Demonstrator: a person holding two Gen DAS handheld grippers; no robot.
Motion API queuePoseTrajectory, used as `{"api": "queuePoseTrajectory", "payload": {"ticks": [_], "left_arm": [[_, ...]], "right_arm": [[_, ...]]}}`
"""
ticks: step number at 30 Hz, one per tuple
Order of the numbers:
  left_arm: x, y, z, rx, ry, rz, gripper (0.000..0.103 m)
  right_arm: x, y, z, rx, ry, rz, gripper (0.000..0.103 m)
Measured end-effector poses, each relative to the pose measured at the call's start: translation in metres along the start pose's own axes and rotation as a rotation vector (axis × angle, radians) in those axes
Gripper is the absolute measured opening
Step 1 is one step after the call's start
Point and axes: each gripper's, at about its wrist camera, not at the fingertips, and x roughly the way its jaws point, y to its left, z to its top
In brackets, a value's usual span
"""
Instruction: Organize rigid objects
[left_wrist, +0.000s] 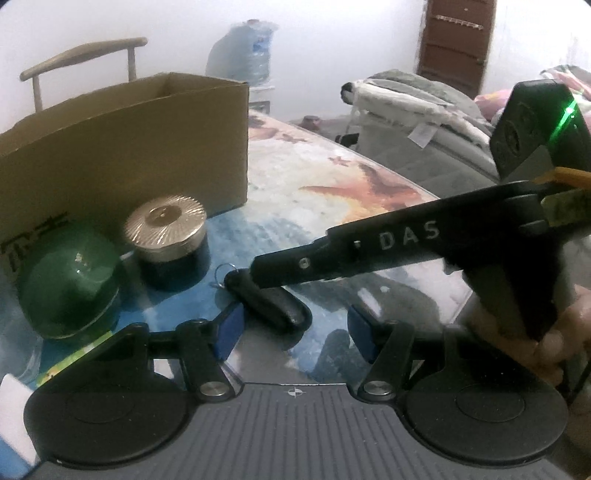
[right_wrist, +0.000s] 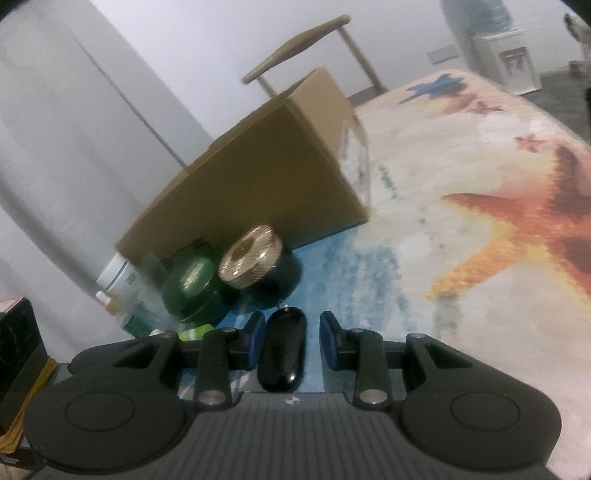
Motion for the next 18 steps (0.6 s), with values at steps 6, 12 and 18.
{"api": "queuePoseTrajectory", "payload": {"ticks": [6,12,18], "left_arm": [[-0.003,0.006,0.001,-0.026,0.007,-0.042,0.063],[-0.014,0.005,-0.001,-0.033,-0.017,-0.055,0.066],[-0.016,0.007,-0.001,-0.046,-0.027,-0.053,0.066]], "right_arm": [[-0.026,-0.003,0.001,0.039,-0.069,-0.029,0.035],[-0.047,-0.001,0.001,0.052,-0.115,-0.047,0.035],[-0.05,0.003,0.002,0.042,-0.116,-0.045,0.035]]}}
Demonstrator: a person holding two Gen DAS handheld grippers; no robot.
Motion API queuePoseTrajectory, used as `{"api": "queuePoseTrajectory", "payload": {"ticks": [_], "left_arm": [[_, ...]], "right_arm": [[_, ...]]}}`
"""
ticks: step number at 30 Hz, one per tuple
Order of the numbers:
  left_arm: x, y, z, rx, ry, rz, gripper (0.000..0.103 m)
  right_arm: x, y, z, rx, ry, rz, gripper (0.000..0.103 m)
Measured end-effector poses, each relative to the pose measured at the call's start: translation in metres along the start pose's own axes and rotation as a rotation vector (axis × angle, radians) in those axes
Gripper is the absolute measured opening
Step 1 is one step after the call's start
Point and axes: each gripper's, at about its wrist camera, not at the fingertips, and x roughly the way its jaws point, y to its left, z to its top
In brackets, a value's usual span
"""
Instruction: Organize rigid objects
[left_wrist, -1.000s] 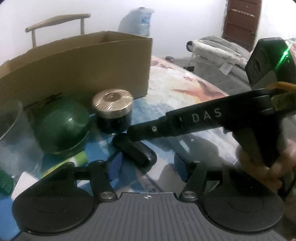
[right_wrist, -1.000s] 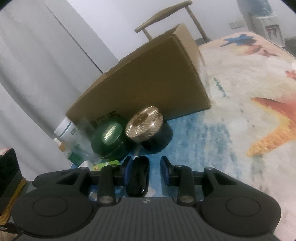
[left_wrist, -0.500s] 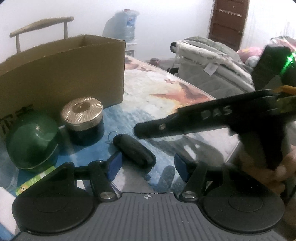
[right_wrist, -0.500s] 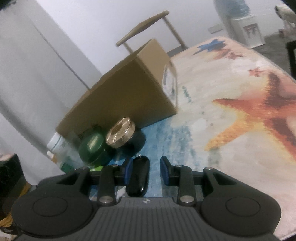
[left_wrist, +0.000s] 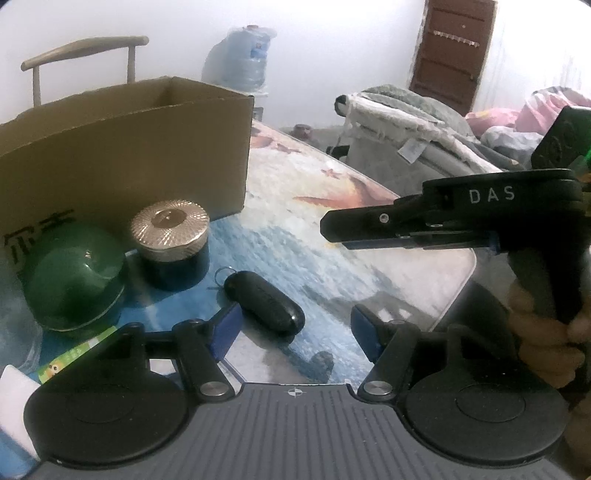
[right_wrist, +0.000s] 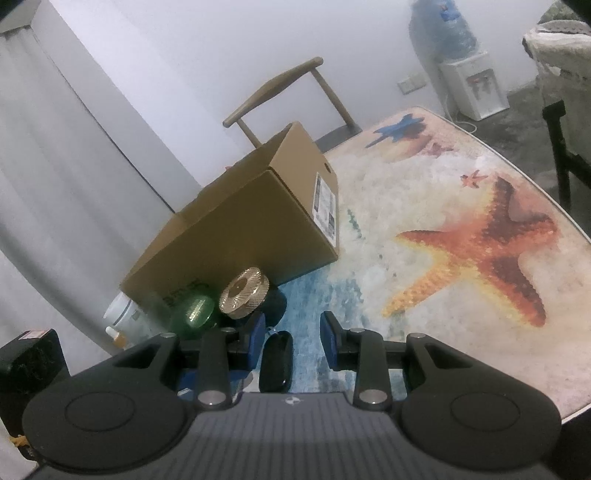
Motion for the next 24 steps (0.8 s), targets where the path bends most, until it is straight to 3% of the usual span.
{"api": "queuePoseTrajectory", "payload": {"ticks": [24], "left_arm": [[-0.012,0.01,-0.001,-0.006,-0.019,0.047,0.066]], "right_arm": [[-0.001,0.008,-0.001,-0.012,0.009,0.005,0.036]]}}
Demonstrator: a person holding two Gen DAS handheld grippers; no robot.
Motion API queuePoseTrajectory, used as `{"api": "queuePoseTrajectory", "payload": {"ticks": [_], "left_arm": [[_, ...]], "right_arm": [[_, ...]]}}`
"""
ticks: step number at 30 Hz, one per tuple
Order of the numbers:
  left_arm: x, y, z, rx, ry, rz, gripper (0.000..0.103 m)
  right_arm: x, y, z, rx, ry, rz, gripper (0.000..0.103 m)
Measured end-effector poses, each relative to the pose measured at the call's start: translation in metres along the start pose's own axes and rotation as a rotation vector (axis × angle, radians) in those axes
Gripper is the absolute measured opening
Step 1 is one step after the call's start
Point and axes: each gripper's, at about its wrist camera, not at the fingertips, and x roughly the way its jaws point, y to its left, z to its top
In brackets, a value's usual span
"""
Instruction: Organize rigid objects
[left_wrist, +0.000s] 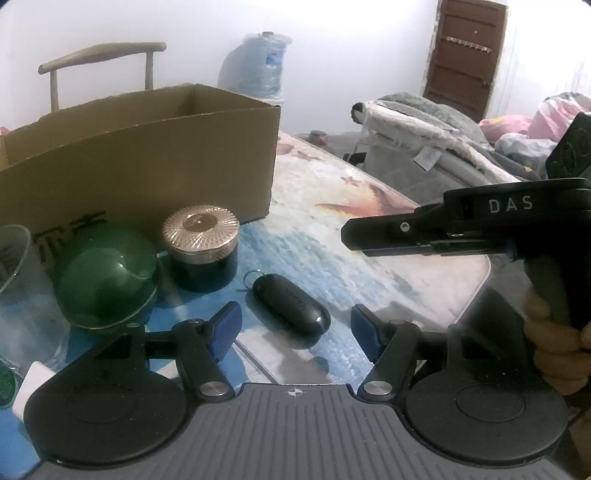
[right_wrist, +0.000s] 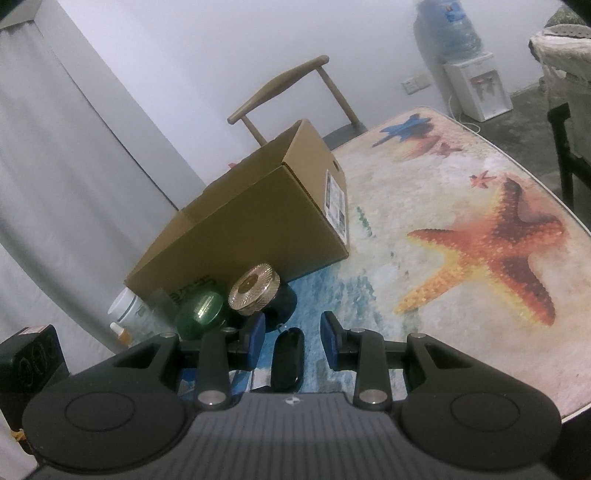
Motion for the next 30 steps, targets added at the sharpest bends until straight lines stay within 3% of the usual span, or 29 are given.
{"api": "queuePoseTrajectory", "payload": {"ticks": [18,30], "left_arm": [[-0.006,0.0,-0.004,-0.011,-0.001,0.023,0.066],[-0.022,0.03,-0.029,-0.123,0.013,0.116,0.069]], "right_arm": [[0.003,0.006,-0.004,-0.002,0.02,0.034,0.036],[0.053,0.051,-0.008,-0.109,0.156,0.145,0.036]]}}
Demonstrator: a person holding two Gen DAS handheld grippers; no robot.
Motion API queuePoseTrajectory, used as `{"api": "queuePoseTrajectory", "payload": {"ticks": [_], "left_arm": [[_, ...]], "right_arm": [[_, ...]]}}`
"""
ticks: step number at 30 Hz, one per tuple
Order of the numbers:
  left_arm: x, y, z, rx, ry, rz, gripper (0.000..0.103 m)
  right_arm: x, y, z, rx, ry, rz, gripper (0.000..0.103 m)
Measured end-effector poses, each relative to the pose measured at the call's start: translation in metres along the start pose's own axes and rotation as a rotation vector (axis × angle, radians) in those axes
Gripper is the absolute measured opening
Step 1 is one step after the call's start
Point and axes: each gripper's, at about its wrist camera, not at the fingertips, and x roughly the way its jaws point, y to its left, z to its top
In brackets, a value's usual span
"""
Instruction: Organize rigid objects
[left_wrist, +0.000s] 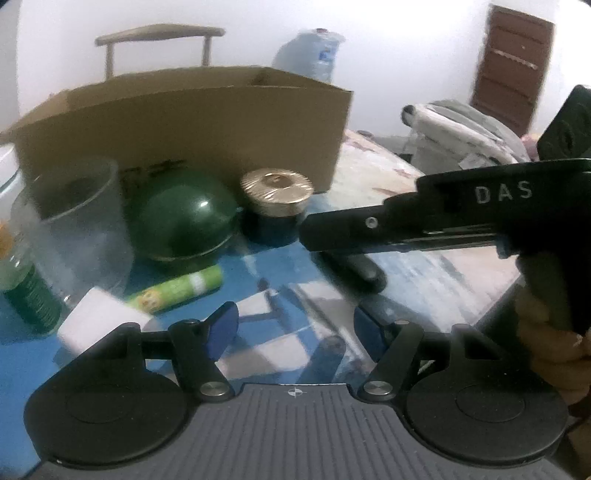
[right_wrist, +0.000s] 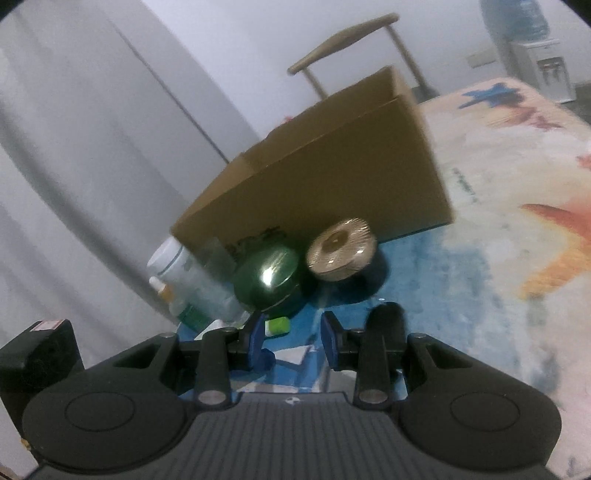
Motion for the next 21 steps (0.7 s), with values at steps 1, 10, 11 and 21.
{"api": "queuePoseTrajectory", "payload": {"ticks": [1,10,11,21], "left_arm": [[-0.001,0.002,-0.001,-0.008,0.0,0.007,0.069],[-0.008,0.01,-0.01,-0.017,-0.021,0.045,0.071],[-0.009,0.01,-0.01,-0.018,-0.021,0.046,0.071],[-0.019,0.022,-0.017,-0.042,-0.028,0.079,0.072]], "right_arm": [[0.005,0.003,0.001,-0.008,0.012,0.001,0.036],[0.047,0.028,0.013,-0.086,0.098,-0.007,0.036],[0.052,0.03,0.013,-0.098,0.105,-0.014,0.036],[0.079,0.036,0.011,-0.18,0.151,-0.021,0.037]]}}
